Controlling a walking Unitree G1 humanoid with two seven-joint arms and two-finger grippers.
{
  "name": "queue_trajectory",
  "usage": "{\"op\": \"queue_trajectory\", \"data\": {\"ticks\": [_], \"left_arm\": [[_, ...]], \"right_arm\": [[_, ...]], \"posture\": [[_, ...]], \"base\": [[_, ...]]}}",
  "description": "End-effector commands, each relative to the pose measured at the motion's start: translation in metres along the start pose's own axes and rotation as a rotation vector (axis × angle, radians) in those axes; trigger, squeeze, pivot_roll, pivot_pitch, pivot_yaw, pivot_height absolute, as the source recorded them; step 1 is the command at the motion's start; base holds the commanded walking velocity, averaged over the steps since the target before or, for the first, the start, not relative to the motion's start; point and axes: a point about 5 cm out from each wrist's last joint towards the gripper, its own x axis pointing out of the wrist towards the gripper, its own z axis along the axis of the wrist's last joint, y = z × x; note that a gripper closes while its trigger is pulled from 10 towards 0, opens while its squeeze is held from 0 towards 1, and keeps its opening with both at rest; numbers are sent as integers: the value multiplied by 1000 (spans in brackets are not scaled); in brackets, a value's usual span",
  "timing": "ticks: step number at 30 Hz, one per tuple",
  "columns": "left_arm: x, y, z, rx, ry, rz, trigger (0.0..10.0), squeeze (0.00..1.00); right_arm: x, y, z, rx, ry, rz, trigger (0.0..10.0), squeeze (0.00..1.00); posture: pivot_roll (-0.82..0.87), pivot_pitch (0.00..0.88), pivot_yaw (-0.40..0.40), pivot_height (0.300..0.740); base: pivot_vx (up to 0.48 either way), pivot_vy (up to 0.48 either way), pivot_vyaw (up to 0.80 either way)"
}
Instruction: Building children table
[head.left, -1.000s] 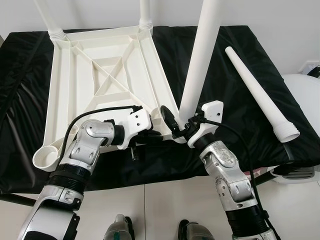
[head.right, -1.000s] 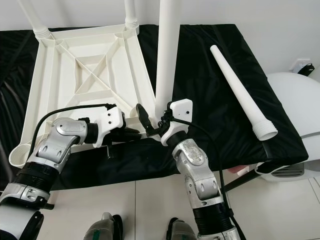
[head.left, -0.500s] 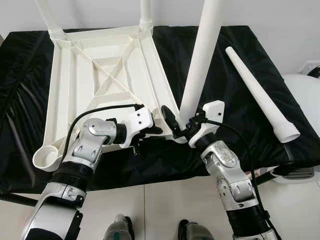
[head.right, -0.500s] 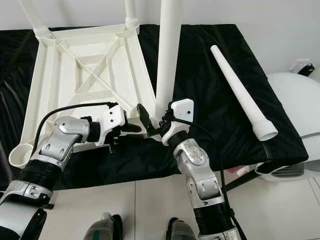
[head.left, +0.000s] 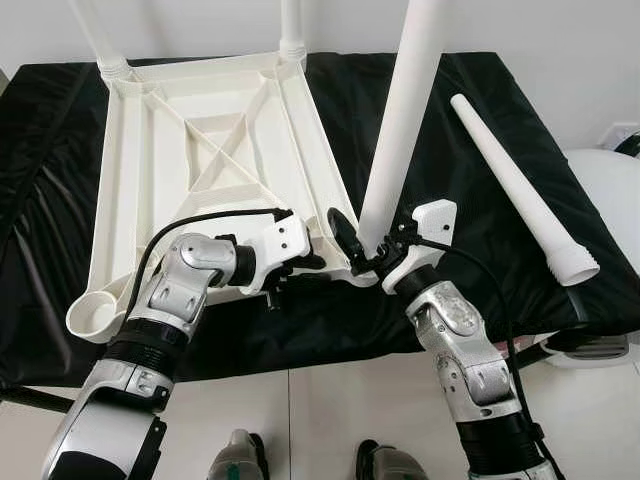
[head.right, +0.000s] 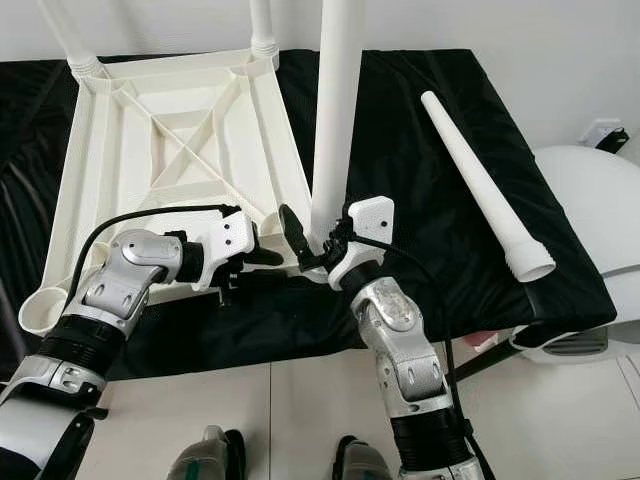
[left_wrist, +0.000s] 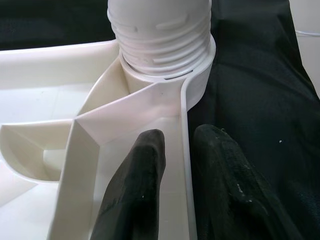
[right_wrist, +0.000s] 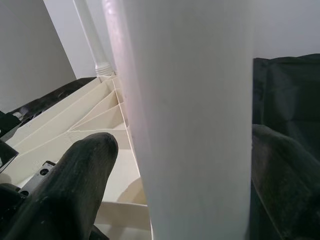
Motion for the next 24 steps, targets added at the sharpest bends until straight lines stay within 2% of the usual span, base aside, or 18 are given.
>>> {"op": "queue_trajectory", "data": {"ticks": [1, 2, 3, 4, 5, 6, 8, 9, 10, 12, 13, 24], "left_arm": [[5, -21, -55, -152, 203, 97, 10000, 0], [5, -21, -55, -152, 203, 97, 10000, 0], [5, -22, -56, -152, 207, 84, 4902, 0], [5, -22, -56, -152, 207, 84, 4902, 0], [4, -22, -56, -152, 210, 82, 9725, 0], [4, -22, -56, -152, 210, 82, 9725, 0], [3, -23, -58, -143, 228, 69, 7882, 0], [3, -23, -58, -143, 228, 69, 7882, 0], [2, -23, -59, -141, 233, 62, 6157, 0], [2, -24, -59, -139, 236, 58, 6157, 0], [2, -25, -59, -134, 235, 47, 0, 0], [-1, -26, -61, -113, 252, 25, 0, 0]], "right_arm": [[-3, 1, -1, 1, 8, 7, 10000, 0], [-3, 1, -1, 1, 8, 7, 10000, 0], [-4, 0, -1, 0, 9, 7, 10000, 0], [-4, 0, -1, 0, 9, 7, 10000, 0], [-4, -1, 0, -3, 10, 5, 10000, 0], [-4, -1, 0, -3, 10, 5, 10000, 0], [-4, -2, 0, -5, 9, 3, 10000, 0], [-4, -2, 0, -5, 9, 3, 10000, 0], [-4, -2, 1, -6, 7, 2, 10000, 0], [-4, -2, 1, -7, 6, 1, 10000, 0], [-5, -3, 2, -13, 2, -3, 10000, 0], [-8, -1, 4, -42, -8, -63, 10000, 0]], "posture": [[39, 193, 25, 740], [39, 193, 25, 740], [39, 193, 25, 740], [39, 193, 25, 740], [40, 192, 25, 740], [40, 192, 25, 740], [40, 192, 24, 740], [40, 192, 24, 740], [39, 192, 27, 740], [39, 193, 27, 740], [39, 193, 27, 740], [37, 190, 26, 740]], "base": [[0, 0, 0], [0, 0, 0], [0, 0, 0], [0, 0, 0], [0, 0, 0], [0, 0, 0], [0, 0, 0], [0, 0, 0], [0, 0, 0], [0, 0, 0], [0, 0, 0], [0, 0, 0]]}}
